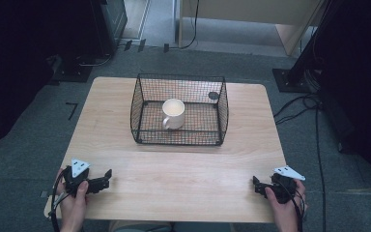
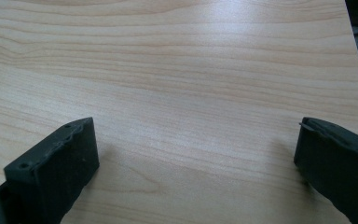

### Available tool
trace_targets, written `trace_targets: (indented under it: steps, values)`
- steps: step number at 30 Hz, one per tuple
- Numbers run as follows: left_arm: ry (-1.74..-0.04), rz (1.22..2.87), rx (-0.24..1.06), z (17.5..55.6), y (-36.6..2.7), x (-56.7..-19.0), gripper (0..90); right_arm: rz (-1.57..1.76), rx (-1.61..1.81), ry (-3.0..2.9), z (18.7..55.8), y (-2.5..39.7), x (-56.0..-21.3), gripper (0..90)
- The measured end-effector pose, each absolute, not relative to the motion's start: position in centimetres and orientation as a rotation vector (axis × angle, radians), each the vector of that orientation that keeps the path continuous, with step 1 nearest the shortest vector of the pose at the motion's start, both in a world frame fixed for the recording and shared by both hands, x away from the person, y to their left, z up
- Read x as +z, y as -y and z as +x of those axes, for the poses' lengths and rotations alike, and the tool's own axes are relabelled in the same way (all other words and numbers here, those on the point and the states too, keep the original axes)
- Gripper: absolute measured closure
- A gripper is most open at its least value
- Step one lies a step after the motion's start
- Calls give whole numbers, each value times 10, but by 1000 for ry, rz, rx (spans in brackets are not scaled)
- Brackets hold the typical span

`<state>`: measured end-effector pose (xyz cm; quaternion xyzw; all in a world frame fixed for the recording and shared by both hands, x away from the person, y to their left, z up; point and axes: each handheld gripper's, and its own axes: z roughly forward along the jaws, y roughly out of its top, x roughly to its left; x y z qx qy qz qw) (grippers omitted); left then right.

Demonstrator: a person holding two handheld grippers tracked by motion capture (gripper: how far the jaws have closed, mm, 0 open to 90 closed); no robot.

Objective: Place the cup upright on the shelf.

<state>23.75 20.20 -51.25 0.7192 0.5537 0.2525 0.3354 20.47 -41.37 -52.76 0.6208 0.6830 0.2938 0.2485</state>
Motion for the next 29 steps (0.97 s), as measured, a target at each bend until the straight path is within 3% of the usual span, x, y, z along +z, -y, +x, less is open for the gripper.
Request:
trace_targets:
  steps: [12,21,29]
  values:
    - [-1524,1943,723,230,-225,-518,0,1689,802,-1862,205,414,-528,0]
    - [-1551,1944,628,232,-225,-520,0,1688,802,-1862,205,414,-528,0]
    - [-1572,1930,635,233,-221,-520,0,1689,802,-1861,205,414,-528,0]
